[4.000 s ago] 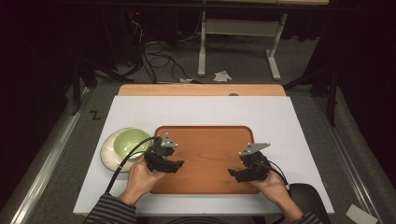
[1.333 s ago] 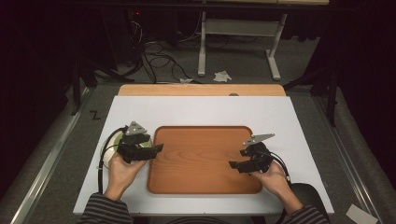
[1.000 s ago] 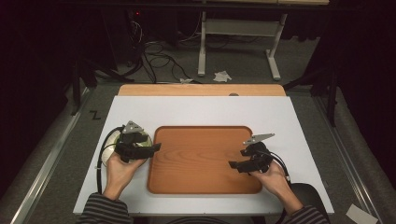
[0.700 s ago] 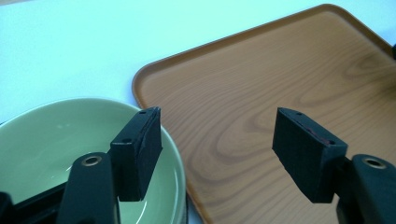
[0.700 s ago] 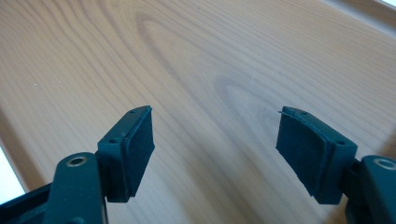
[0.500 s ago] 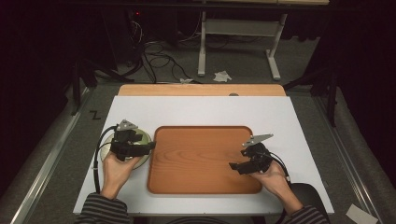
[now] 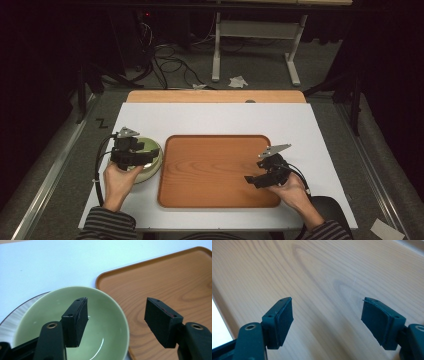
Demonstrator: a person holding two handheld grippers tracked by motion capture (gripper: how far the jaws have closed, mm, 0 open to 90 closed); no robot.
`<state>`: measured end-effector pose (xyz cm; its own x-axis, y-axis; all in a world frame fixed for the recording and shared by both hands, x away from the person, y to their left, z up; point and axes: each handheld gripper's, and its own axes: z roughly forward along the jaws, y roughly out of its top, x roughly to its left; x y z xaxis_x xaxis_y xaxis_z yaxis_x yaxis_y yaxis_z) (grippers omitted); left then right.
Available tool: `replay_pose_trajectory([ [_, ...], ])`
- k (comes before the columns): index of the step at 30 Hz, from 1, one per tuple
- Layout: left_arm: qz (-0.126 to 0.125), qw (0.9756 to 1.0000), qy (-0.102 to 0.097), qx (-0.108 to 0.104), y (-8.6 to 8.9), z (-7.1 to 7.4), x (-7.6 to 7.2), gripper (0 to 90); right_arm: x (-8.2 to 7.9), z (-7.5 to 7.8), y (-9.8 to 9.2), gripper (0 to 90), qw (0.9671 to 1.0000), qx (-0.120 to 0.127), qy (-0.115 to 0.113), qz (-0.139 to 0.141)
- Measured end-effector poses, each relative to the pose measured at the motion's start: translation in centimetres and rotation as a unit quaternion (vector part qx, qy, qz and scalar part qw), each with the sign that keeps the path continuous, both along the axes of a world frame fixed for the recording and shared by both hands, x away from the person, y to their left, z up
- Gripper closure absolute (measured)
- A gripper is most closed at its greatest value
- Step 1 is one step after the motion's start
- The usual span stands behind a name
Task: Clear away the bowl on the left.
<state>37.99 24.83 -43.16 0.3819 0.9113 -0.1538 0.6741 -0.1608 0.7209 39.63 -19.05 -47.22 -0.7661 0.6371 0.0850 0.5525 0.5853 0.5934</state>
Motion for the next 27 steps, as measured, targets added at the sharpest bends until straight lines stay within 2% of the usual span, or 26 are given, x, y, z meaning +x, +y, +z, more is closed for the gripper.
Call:
replay_pose_trajectory([
  [5,0.016,0.9999,0.001,0.002,0.8,0.0,0.1,35.0,0.0,0.0,-0.1,27.2,1.0,0.0,0.003,0.005],
  [13,0.039,0.9989,0.019,0.017,2.0,-0.4,0.4,36.6,0.0,-0.1,0.1,27.9,0.9999,-0.001,0.009,0.006],
  [20,0.058,0.9978,0.025,0.019,2.9,-0.7,0.6,36.5,0.1,-0.2,0.1,28.3,0.9999,-0.001,0.011,0.004],
  [23,0.07,0.997,0.025,0.022,3.4,-0.8,0.7,36.2,0.1,-0.3,0.0,28.4,0.9999,-0.002,0.009,0.014],
  [27,0.081,0.996,0.029,0.022,3.9,-0.9,0.8,35.4,0.1,-0.2,0.0,28.4,0.9999,-0.002,0.01,0.008],
])
